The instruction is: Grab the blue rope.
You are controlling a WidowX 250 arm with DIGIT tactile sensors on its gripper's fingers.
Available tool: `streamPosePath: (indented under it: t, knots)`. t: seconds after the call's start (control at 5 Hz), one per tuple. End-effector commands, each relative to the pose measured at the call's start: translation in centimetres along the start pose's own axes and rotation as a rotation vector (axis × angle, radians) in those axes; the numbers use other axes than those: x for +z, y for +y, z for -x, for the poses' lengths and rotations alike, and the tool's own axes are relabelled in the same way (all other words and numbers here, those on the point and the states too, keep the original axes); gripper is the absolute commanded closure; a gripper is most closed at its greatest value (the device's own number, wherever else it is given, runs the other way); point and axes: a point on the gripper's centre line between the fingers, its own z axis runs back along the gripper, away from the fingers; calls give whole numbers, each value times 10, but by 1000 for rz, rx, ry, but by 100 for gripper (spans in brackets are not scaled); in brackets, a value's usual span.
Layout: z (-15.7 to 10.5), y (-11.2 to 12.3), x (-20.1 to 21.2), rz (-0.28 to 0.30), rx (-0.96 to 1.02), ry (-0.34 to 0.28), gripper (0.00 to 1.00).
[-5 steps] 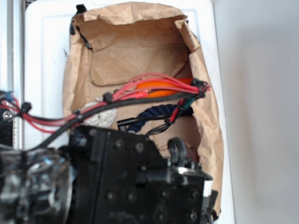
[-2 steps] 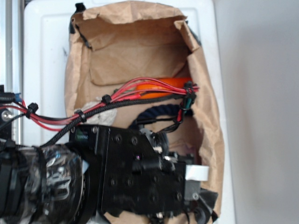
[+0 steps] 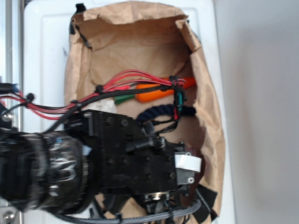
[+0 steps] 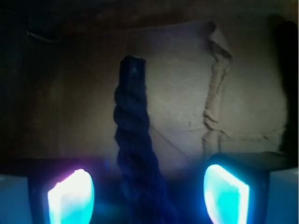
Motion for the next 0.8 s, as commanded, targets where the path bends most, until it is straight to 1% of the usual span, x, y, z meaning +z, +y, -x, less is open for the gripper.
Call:
streamPosePath:
  t: [0.0,0.2,0.4,0.6]
  knots:
    - [-20,-13,-26,-67,-33,-31,0]
    - [-20,-13,-23,-81,0,-50,100]
    - [-19,-11,-13,-66,4,-83,100]
    - [-20,-9,-9,-58,9,-84,100]
